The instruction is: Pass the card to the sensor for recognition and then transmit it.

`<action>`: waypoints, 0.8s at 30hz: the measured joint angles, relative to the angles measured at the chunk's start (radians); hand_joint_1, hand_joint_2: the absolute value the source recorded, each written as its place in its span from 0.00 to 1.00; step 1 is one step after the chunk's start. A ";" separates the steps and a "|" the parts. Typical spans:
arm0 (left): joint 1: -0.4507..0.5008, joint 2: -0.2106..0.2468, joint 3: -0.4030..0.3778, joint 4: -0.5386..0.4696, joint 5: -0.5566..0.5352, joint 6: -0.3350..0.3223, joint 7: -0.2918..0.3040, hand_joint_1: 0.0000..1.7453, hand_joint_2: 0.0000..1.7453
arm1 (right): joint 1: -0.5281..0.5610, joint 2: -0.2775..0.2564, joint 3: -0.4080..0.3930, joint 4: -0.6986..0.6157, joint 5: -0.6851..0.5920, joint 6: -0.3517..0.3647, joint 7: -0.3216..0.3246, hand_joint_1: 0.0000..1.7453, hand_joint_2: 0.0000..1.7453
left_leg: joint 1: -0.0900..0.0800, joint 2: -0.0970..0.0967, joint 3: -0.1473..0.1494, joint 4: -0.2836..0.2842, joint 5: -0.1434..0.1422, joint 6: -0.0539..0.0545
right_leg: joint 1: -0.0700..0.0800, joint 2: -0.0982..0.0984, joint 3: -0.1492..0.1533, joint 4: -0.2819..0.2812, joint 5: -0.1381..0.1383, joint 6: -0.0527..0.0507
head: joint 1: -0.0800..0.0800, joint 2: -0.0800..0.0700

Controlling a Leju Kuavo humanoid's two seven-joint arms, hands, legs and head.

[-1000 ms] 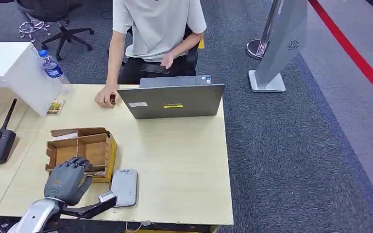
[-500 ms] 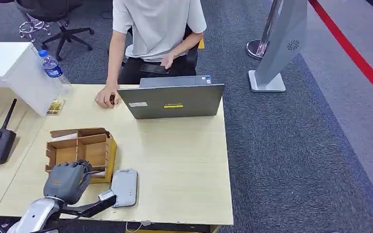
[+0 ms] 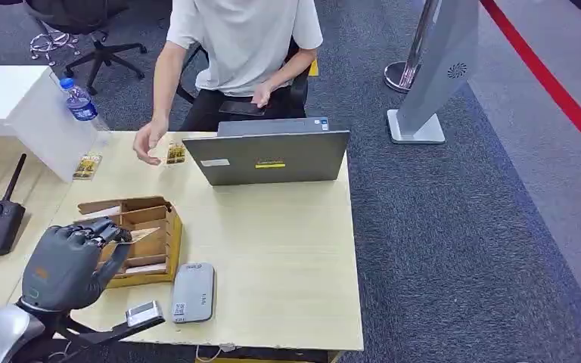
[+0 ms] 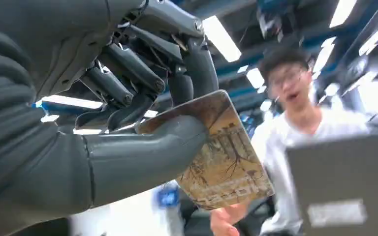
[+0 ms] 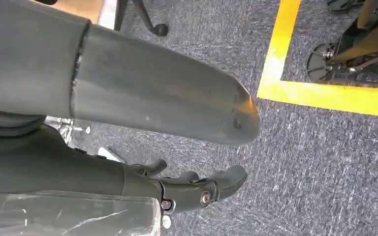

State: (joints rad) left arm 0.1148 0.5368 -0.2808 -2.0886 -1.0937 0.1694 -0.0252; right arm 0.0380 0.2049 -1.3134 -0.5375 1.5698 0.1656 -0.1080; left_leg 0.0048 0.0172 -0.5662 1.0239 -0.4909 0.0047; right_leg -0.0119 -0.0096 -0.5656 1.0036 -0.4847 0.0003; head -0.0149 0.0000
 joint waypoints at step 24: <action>-0.798 -0.183 -0.031 0.389 0.100 -0.411 0.267 1.00 1.00 | -0.038 -0.065 0.096 0.132 0.000 -0.088 0.031 0.00 0.00 | -0.001 -0.007 -0.006 0.003 0.012 0.001 | 0.000 -0.006 -0.004 0.000 0.013 0.002 | 0.000 0.000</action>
State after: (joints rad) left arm -0.6834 0.3535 -0.3113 -1.6993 -0.9941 -0.2415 0.2423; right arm 0.0001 0.1396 -1.2173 -0.4058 1.5698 0.0774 -0.0767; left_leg 0.0039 0.0098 -0.5720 1.0266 -0.4785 0.0057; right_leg -0.0120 -0.0159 -0.5696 1.0032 -0.4721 0.0023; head -0.0153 0.0000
